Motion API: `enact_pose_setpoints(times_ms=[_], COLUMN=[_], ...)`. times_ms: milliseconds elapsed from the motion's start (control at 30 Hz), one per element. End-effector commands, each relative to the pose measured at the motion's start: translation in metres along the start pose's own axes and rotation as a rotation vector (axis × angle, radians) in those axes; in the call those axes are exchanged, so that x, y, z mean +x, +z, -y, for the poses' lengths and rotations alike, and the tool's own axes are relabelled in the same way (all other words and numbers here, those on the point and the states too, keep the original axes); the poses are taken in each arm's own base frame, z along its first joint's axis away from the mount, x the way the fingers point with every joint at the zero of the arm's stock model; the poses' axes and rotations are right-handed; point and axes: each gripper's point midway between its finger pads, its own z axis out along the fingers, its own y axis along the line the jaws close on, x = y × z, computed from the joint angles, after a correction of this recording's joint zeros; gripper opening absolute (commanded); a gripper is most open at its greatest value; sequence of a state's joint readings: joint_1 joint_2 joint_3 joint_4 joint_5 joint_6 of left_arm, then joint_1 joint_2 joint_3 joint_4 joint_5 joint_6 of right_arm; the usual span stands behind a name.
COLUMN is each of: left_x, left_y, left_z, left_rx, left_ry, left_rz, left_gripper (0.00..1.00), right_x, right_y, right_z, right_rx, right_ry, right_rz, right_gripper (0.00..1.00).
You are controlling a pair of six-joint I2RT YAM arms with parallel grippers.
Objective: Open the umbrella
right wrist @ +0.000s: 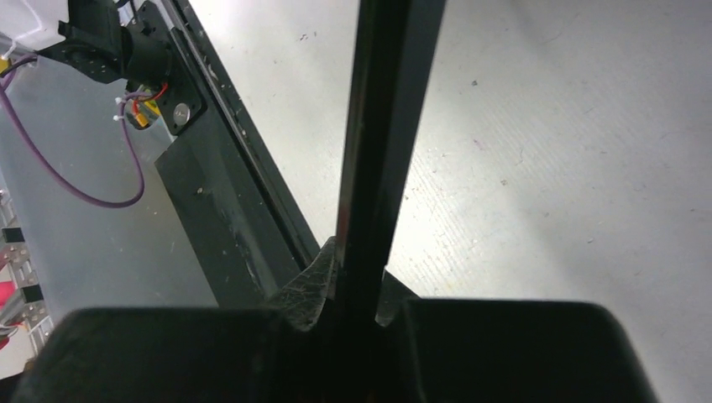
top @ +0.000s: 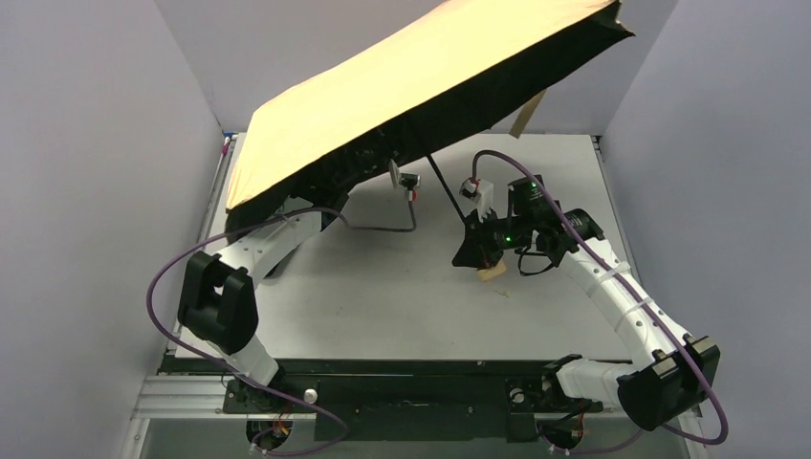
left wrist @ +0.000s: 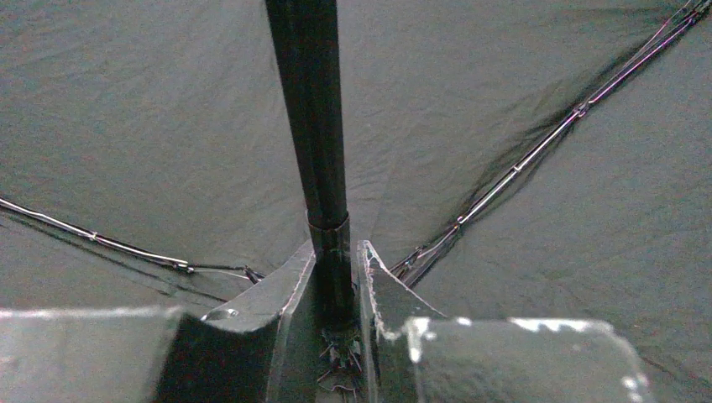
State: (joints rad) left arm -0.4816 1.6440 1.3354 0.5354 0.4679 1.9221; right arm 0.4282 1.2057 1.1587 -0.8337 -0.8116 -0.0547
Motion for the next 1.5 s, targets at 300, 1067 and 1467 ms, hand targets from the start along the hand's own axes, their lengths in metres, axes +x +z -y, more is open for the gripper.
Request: enact_pose_setpoints(times_ms=[300,1067,1467], left_x=[0.216,0.278,0.296], left_y=[-0.122,-0.145,-0.148], left_z=[-0.028,-0.032,-0.041], left_rx=[0.007,-0.012,-0.035], left_ry=[0.065,0.114,0.149], left_rz=[-0.950,-1.091,-1.098], left_gripper=[0.15,0.15,0.15], right_x=[0.064,0.082,0.084], right_y=[-0.015,-0.018,-0.018], right_z=[-0.024,-0.014,-0.014], right_rx=[-0.068,-0.055,-0.053], right_ry=[-0.015,-0.077,-0.083], right_rz=[-0.221,-0.311,-0.314], right_gripper=[0.00,0.00,0.00])
